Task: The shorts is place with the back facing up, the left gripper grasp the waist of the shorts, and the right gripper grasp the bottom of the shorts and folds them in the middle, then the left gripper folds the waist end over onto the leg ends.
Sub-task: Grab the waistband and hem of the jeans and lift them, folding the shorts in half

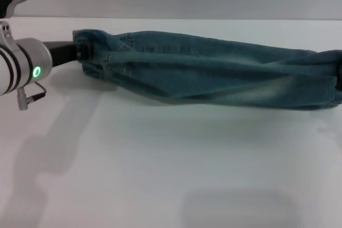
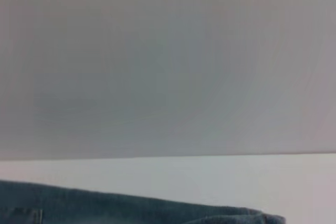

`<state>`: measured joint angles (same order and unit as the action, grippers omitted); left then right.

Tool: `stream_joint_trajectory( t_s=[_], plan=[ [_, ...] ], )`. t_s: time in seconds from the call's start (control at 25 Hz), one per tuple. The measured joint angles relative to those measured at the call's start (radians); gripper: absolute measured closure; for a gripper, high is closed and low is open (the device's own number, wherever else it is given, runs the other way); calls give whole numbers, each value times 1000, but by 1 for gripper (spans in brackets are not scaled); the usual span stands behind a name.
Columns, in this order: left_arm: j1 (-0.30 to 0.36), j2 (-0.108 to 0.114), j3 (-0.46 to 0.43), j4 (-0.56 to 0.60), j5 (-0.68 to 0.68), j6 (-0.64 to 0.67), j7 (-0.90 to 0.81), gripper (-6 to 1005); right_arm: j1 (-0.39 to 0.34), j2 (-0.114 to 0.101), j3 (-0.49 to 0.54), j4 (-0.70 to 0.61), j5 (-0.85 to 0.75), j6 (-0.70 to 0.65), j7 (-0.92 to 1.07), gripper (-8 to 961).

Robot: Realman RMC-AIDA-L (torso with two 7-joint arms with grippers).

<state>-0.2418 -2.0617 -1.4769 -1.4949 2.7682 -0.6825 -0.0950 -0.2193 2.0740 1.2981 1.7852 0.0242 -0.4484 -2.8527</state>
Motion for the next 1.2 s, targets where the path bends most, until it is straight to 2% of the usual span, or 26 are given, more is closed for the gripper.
stream_joint_trajectory(
  t_s=[0.32,0.56,0.8,1.2],
  plan=[
    [-58,-1,-5,77,-4,53,-7,740,2,2,33,-94,1,126,57,897],
    [-83,0,-7,124,-15,114,-8,729,24,3,73,-230,2,319,62,897],
    [-112,0,-7,169,-27,138,-3,719,59,1,112,-347,3,442,68,897],
    [-134,0,0,211,-51,168,2,702,76,0,128,-405,3,486,70,895]
  ],
)
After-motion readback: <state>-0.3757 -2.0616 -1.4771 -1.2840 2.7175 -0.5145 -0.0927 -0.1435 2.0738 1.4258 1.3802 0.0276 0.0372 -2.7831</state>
